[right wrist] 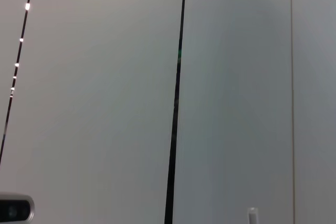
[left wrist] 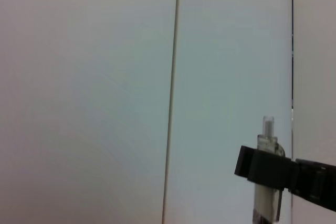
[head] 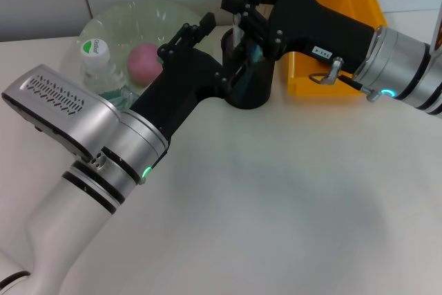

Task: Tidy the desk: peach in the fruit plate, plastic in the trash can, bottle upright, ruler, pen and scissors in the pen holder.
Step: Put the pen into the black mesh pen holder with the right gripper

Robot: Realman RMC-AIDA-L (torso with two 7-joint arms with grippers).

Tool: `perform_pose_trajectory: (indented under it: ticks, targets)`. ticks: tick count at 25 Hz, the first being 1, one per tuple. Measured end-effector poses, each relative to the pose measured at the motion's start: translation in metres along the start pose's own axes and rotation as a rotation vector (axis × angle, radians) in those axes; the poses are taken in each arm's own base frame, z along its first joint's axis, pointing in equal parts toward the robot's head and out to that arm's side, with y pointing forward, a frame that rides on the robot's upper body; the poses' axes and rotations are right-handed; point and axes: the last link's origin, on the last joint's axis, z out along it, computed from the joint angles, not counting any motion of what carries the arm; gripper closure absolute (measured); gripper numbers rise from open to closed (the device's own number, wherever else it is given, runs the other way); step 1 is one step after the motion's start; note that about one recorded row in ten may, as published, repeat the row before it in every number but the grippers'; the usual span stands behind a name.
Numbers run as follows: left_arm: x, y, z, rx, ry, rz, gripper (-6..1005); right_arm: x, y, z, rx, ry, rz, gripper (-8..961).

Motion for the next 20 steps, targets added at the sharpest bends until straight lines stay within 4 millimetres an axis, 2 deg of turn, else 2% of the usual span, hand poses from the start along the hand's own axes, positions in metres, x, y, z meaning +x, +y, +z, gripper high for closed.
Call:
perform_pose_trajectory:
  ticks: [7, 13, 16, 18, 20]
  targets:
    - [-0.008, -0.001, -0.003, -0.002, -0.059, -0.064, 305, -0.007, -0.011, -0.002, 0.057, -0.027, -0.012, 827]
    - [-0.019, 0.000, -0.022, -0.045, -0.116, -0.117, 187, -0.005, -0.033, 0.003, 0.173, 0.015, -0.013, 827]
    - [-0.021, 0.000, -0.027, -0.057, -0.126, -0.119, 186, -0.004, -0.038, 0.007, 0.200, 0.031, -0.009, 827]
    - [-0.024, -0.004, -0.042, -0.089, -0.157, -0.145, 185, -0.001, -0.042, 0.014, 0.224, 0.054, -0.004, 827]
    - [-0.024, -0.004, -0.042, -0.089, -0.157, -0.145, 185, 0.000, -0.042, 0.016, 0.227, 0.060, -0.002, 827]
